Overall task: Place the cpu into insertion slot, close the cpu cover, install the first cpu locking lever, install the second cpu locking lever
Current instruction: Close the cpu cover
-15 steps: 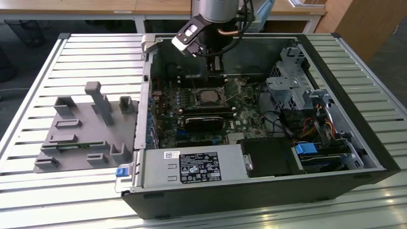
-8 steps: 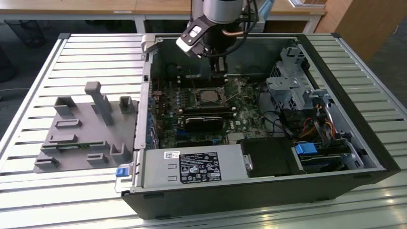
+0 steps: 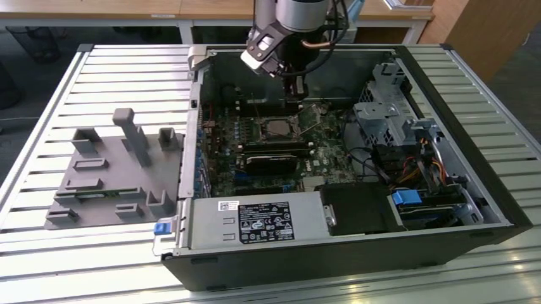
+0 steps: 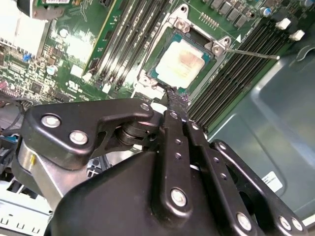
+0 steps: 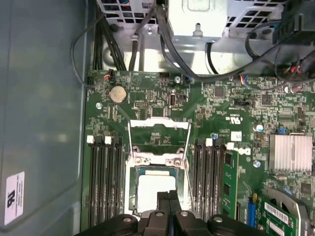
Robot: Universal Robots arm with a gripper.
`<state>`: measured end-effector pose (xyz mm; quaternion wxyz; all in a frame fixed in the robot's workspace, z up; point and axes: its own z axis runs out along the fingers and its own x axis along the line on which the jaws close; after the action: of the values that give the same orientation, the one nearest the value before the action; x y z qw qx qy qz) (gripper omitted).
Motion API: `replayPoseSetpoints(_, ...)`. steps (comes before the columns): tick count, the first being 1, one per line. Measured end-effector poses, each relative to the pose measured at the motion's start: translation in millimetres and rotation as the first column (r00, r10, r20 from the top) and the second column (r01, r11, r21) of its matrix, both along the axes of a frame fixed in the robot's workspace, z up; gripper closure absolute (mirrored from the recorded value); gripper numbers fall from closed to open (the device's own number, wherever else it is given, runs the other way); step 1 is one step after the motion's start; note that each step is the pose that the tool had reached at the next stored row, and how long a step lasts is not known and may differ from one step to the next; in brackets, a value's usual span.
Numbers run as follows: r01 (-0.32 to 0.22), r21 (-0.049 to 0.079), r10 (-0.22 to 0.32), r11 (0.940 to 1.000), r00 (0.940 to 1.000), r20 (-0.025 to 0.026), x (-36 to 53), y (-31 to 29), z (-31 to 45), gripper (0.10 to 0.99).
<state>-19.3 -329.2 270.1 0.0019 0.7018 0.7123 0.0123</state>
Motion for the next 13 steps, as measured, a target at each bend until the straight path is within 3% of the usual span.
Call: replayPoseSetpoints(13, -0.015, 0.0, 0.015, 0.9999, 0.9999, 0.0, 6.5, 5.0, -3.1, 0.98)
